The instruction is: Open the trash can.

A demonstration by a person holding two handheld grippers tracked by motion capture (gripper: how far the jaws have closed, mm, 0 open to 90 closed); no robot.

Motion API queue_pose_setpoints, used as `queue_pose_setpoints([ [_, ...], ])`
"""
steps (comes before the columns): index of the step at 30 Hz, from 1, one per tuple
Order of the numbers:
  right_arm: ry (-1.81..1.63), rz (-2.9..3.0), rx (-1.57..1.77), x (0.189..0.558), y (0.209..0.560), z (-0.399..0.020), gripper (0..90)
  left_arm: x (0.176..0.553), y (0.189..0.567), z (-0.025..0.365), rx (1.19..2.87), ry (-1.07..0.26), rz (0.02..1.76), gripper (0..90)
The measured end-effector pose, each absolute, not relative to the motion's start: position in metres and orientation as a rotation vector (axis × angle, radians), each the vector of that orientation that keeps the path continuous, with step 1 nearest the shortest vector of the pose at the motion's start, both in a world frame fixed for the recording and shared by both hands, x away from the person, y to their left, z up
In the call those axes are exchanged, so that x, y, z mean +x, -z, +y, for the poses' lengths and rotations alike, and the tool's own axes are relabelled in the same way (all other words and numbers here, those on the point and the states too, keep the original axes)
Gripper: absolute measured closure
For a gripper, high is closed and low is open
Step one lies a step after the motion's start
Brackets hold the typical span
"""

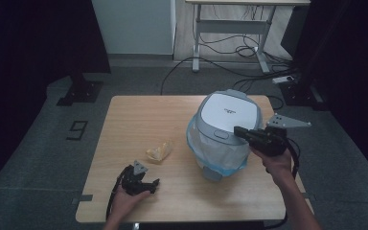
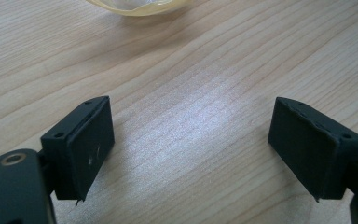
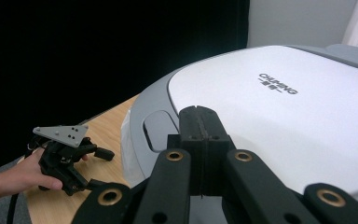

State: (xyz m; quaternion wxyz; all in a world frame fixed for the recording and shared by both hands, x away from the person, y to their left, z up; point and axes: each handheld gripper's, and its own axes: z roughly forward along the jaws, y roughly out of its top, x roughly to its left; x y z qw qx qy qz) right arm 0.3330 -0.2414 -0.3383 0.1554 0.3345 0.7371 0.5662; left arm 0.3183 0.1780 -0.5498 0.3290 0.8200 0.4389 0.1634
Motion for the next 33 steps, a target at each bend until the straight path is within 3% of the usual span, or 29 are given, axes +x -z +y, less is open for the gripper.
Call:
queue_pose_setpoints([
  [33, -1.66, 2.185, 0.932, 0.341, 0.344, -0.217, 89.9, 0.318, 0.55, 0.178, 2.146, -0.429, 1.148, 14.2],
])
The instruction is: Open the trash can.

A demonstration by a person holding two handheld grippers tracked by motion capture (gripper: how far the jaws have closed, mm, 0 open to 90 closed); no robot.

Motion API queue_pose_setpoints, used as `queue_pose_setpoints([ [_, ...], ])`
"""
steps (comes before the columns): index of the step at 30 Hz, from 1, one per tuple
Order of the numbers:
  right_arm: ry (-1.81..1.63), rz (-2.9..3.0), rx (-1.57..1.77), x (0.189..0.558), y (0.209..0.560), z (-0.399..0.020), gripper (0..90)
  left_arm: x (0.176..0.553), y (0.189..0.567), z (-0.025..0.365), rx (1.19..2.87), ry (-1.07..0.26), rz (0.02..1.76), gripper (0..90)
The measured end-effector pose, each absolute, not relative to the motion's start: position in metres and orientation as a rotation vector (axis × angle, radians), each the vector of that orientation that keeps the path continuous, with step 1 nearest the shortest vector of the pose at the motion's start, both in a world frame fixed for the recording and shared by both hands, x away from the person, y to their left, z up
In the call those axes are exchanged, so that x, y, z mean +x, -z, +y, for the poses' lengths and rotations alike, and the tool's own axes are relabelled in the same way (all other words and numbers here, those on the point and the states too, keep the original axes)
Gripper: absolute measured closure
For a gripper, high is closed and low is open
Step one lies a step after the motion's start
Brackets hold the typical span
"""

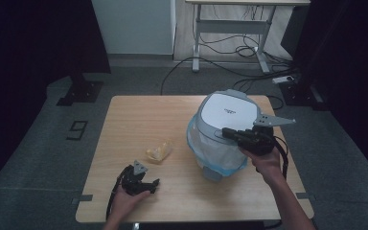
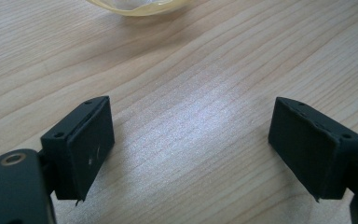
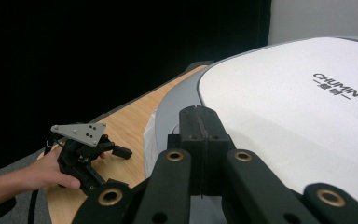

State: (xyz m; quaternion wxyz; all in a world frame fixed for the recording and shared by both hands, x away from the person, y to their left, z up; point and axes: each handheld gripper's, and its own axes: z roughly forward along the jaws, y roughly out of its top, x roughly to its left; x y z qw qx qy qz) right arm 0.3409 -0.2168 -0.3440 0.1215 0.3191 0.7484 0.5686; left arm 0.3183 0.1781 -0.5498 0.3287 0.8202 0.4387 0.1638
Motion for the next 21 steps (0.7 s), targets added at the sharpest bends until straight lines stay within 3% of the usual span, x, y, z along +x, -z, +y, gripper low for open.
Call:
queue_pose_setpoints([
  [21, -1.67, 2.197, 0.912, 0.338, 0.3464, -0.2177, 89.9, 0.3179, 0.5499, 0.178, 2.146, -0.429, 1.148, 14.3],
])
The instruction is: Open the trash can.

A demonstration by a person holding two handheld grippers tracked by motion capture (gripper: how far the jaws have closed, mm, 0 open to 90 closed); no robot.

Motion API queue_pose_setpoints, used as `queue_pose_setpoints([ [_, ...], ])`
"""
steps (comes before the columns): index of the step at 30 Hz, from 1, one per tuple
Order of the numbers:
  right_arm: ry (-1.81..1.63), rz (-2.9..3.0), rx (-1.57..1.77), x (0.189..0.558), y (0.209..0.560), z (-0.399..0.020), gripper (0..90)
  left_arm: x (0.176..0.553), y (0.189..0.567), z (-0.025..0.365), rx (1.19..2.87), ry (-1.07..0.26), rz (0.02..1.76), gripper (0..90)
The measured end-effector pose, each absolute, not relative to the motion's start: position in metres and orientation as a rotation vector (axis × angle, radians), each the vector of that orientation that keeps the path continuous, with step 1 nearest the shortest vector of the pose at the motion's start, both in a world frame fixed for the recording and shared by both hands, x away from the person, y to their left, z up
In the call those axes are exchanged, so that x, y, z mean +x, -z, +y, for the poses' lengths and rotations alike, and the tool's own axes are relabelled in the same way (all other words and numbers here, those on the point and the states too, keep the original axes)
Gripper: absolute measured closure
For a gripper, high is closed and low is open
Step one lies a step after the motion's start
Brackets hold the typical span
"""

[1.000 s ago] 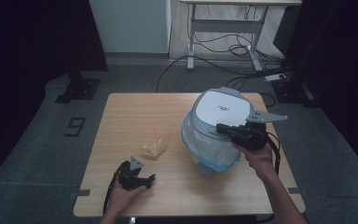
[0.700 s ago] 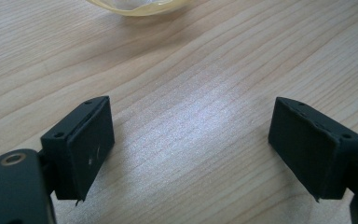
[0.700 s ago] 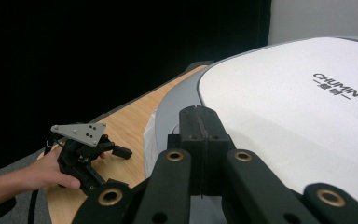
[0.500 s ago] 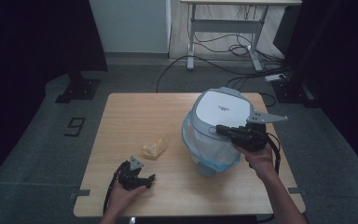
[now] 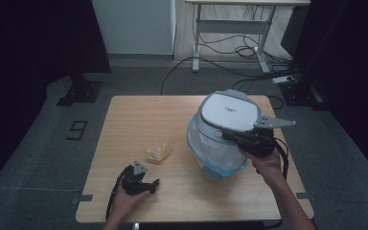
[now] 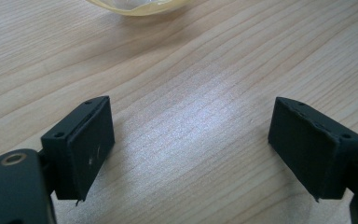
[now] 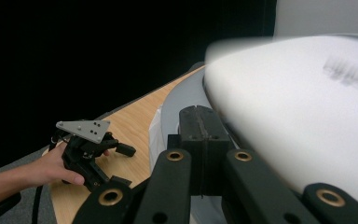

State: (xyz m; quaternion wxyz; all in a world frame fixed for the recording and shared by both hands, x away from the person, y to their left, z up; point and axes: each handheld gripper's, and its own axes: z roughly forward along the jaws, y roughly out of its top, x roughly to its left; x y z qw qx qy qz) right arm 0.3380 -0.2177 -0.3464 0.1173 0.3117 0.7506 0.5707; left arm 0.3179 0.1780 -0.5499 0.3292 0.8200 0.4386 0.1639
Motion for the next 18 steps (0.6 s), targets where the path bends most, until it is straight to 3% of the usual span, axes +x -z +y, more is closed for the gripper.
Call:
queue_pose_setpoints([
  [9, -1.682, 2.13, 0.873, 0.329, 0.344, -0.225, 86.9, 0.318, 0.55, 0.178, 2.145, -0.429, 1.148, 14.3],
  [14, -1.677, 2.071, 0.89, 0.318, 0.342, -0.247, 77.8, 0.318, 0.55, 0.178, 2.145, -0.428, 1.147, 14.3],
  [18, -1.659, 2.057, 0.871, 0.307, 0.347, -0.266, 64.3, 0.317, 0.55, 0.178, 2.144, -0.429, 1.15, 14.4],
])
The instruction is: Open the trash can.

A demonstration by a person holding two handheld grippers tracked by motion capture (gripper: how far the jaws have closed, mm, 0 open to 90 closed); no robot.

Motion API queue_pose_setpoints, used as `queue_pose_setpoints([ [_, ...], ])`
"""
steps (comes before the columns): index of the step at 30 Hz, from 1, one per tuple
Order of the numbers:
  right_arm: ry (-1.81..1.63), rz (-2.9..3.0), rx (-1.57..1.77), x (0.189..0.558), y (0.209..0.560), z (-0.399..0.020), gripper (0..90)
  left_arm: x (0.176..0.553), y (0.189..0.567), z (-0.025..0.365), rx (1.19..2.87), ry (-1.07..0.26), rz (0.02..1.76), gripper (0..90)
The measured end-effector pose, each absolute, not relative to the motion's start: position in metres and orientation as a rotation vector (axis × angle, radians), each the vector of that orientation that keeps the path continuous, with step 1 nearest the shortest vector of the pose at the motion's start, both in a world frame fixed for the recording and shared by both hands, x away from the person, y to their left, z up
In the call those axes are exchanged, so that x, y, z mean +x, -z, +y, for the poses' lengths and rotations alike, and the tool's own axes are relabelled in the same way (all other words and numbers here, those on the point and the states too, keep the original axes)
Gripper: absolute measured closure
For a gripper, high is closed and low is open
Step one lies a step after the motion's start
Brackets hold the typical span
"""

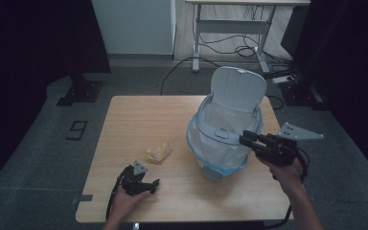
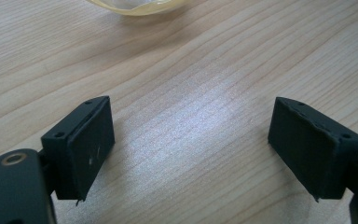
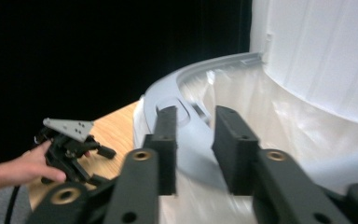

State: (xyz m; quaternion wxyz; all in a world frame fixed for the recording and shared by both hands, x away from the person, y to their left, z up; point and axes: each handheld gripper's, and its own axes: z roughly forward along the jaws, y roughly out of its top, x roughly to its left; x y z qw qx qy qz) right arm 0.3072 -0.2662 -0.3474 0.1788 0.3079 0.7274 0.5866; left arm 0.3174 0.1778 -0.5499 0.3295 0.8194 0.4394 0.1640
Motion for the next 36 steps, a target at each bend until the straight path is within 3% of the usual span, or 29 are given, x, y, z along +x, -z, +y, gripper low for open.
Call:
queue_pose_setpoints([
  [4, -1.636, 2.033, 0.905, 0.299, 0.357, -0.283, 50.6, 0.317, 0.55, 0.178, 2.142, -0.432, 1.151, 14.4],
  [14, -1.553, 1.994, 1.055, 0.293, 0.411, -0.309, 39.9, 0.317, 0.55, 0.177, 2.14, -0.434, 1.152, 14.5],
  [23, -1.448, 2.013, 1.222, 0.301, 0.476, -0.319, 38.2, 0.317, 0.55, 0.177, 2.142, -0.435, 1.151, 14.5],
  [36, -1.348, 2.037, 1.313, 0.301, 0.518, -0.328, 38.8, 0.316, 0.55, 0.177, 2.144, -0.432, 1.146, 14.5],
])
